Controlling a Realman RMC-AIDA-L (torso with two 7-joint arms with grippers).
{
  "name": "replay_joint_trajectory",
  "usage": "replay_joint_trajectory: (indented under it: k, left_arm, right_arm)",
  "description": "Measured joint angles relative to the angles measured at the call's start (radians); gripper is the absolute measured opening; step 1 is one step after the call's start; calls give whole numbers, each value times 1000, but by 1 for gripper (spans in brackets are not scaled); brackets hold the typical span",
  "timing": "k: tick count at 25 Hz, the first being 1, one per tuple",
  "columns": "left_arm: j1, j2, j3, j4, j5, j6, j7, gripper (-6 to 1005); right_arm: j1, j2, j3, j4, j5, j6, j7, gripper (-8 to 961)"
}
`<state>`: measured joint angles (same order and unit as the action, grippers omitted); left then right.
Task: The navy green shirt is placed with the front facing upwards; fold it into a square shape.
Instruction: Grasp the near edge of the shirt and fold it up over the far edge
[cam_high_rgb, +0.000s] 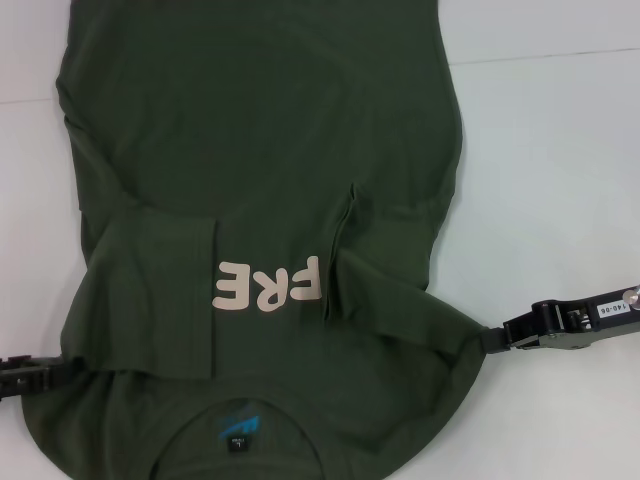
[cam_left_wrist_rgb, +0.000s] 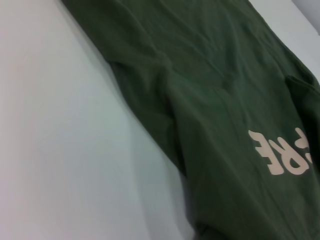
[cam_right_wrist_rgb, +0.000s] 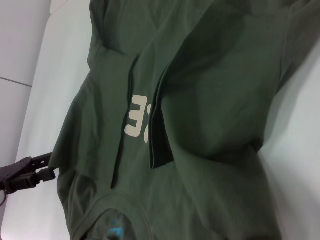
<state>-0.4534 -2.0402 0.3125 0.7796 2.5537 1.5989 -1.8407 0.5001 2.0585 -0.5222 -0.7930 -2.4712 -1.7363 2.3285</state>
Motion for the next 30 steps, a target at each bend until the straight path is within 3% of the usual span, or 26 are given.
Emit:
replay_joint_trajectory:
  k: [20,26,30]
  left_arm:
    - [-18,2,18,-15,-8,-23,-18,740]
    - [-18,1,21,-18,-2,-42,-45,498]
    - [-20,2,24,-16,-1,-42,-52,411]
  right_arm:
    - [0,0,3,2,0,0,-4,28]
    - [0,0,4,2,1,0,-5,28]
    - [0,0,4,2,1,0,-5,28]
